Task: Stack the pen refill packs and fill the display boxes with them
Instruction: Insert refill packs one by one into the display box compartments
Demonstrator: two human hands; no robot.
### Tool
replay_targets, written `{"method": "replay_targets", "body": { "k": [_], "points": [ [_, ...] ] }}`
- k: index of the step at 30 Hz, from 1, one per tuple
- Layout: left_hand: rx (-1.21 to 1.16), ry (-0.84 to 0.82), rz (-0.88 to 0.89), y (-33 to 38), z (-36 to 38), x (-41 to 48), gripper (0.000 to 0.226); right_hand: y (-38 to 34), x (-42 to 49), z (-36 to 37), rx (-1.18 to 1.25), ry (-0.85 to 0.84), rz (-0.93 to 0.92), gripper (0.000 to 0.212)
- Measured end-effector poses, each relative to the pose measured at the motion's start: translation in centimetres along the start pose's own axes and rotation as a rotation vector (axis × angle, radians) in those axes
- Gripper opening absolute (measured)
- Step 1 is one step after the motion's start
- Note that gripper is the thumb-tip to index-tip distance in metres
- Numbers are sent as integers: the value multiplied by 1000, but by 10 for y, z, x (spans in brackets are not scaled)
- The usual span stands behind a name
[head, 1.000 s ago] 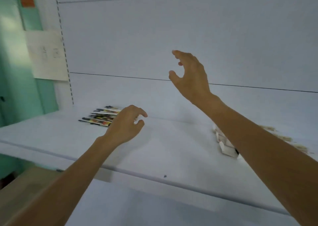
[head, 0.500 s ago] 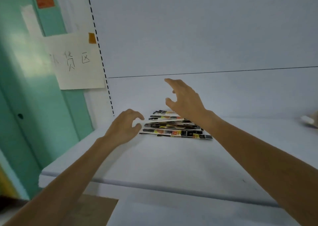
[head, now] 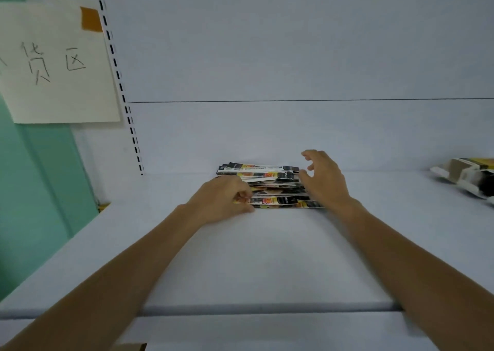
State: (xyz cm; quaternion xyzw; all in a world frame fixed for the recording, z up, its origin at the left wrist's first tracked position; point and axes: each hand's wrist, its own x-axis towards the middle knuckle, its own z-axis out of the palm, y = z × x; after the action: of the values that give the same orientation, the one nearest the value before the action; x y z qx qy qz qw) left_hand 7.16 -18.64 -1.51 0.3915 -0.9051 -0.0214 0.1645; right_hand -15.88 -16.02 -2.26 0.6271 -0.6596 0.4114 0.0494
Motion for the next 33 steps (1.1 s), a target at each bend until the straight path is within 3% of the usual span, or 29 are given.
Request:
{"method": "replay_targets", "body": {
  "k": [9,13,17,21,24,27,30,33],
  "points": [
    [44,38,66,-2,8,-14,15,7,-6,-6,46,84,-1,30],
    [69,99,-13,1,1,-16,10,-1,-9,-7,78,122,-65,26],
    [-49,170,-120,-7,-8,-23,14,-1,-12,-12,81,124,-81,17],
    [-120,334,-232,-13,-15,-26,18,-11,-18,-13,150,-174,-157,9],
    [-176,335,-297,-15,-14,-27,14,-17,-21,-8,-50,-398,-241,5],
    [-254,320,-342,-16,-13,-29,21,-19,-19,-7,-249,-403,-322,17],
    [-273,326,-314,-15,-12,-29,9,-22,-21,-5,-358,-367,-369,23],
    [-253,314,-266,-14,-12,-29,19,-25,-25,-2,-408,-340,-377,24]
  ]
}}
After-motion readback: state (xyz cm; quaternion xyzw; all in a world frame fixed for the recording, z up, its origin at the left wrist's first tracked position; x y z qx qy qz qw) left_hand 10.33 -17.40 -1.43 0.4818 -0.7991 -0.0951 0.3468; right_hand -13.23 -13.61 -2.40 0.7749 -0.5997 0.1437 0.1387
